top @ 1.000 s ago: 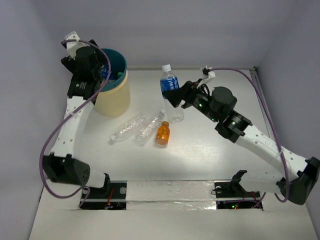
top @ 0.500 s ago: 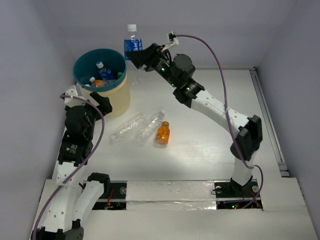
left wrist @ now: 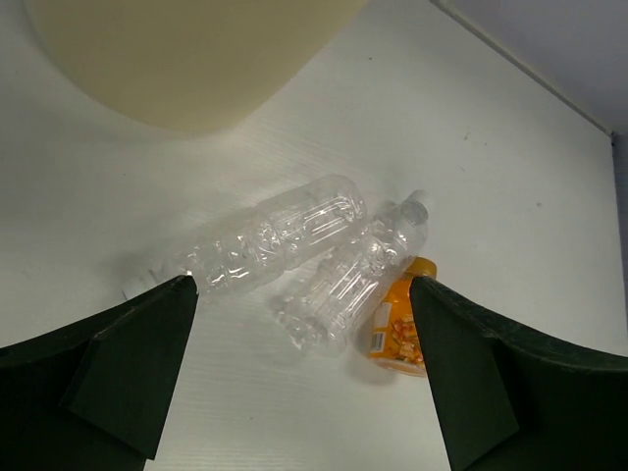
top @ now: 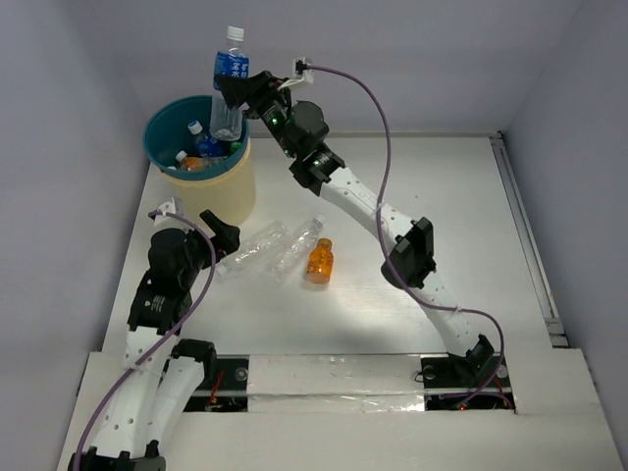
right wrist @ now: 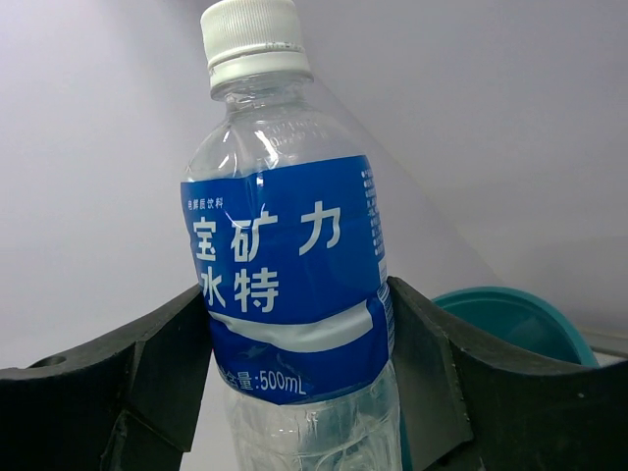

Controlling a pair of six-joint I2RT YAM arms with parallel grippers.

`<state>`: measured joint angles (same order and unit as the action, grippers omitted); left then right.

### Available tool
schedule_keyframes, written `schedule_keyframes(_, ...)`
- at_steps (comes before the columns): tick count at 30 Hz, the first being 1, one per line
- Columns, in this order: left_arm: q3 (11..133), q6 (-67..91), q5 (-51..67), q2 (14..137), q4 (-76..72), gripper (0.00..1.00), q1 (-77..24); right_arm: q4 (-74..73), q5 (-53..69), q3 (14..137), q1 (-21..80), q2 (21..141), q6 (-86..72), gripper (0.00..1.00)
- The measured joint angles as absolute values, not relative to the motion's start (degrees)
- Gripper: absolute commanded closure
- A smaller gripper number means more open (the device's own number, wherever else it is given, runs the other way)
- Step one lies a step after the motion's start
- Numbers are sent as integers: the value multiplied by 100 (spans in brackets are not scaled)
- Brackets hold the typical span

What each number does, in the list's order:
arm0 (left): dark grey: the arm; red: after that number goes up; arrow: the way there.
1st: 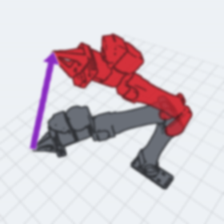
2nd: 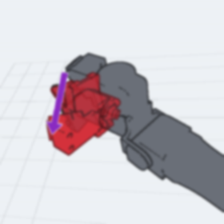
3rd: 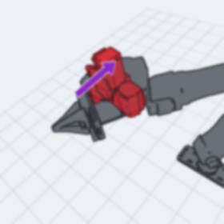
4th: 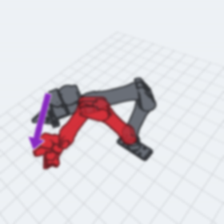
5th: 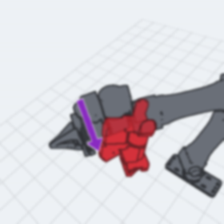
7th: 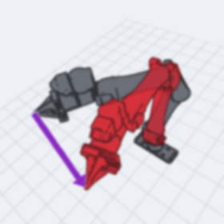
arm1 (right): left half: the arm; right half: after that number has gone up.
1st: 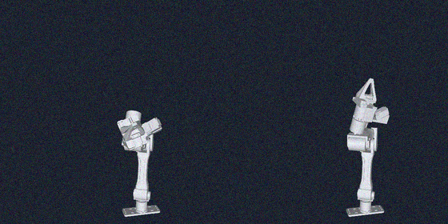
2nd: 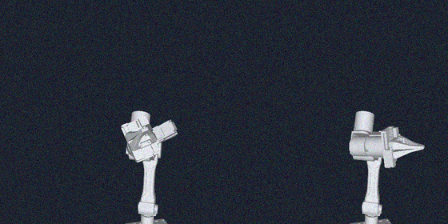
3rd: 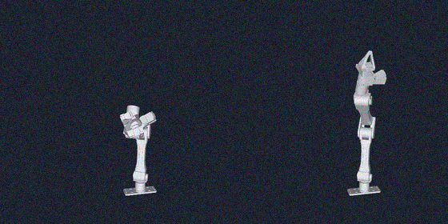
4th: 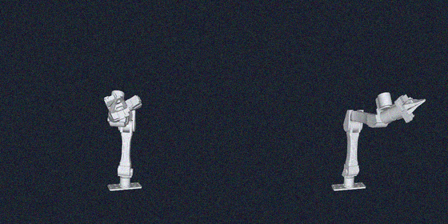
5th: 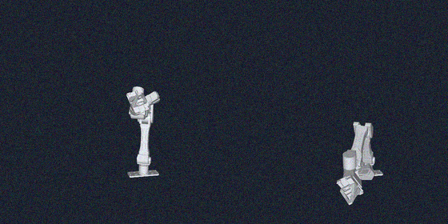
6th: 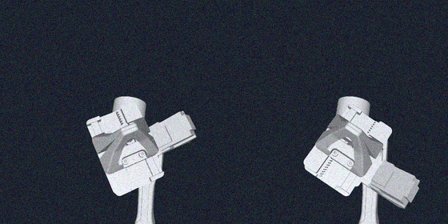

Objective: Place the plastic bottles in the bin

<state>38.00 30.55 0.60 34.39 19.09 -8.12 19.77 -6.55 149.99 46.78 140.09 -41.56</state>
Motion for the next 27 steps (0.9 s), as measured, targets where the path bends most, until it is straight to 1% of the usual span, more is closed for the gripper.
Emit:
schedule_keyframes(1,3800,3089,99,3409,1911,12,-812,1970,-731,15074,4700,14116,-4154,27)
schedule_keyframes(7,3800,3297,191,3201,1909,11,-812,2010,-1083,15395,4812,14691,-4093,23)
schedule_keyframes(8,3800,3312,191,3197,1909,11,-812,1984,-1160,15393,4827,14739,-4069,21)
schedule_keyframes(9,3800,3326,191,3203,1909,11,-812,1964,-1253,15393,4847,14776,-4029,16)
schedule_keyframes(10,3800,3332,193,3205,1907,10,-812,1944,-1328,15391,4869,14796,-3992,14)
schedule_keyframes(14,3800,3343,244,3347,1872,9,-812,1933,-1531,15391,4932,14814,-3815,8)
schedule_keyframes(18,3798,3317,320,3603,1826,9,-812,1977,-1568,15266,4958,14794,-3629,6)
schedule_keyframes(21,3798,3269,368,3767,1822,10,-812,1970,-1559,14886,4958,14650,-3511,5)
schedule_keyframes(23,3802,3194,379,3896,1833,10,-812,1977,-1535,14418,4954,14411,-3437,5)
schedule_keyframes(25,3859,3085,368,4042,1903,14,-812,2021,-1498,13740,4956,14000,-3343,14)
schedule_keyframes(26,3922,3026,362,4123,1951,15,-812,2010,-1498,13288,4956,13714,-3310,21)
schedule_keyframes(27,4001,2965,362,4209,2012,16,-812,2053,-1490,12776,4956,13371,-3251,35)
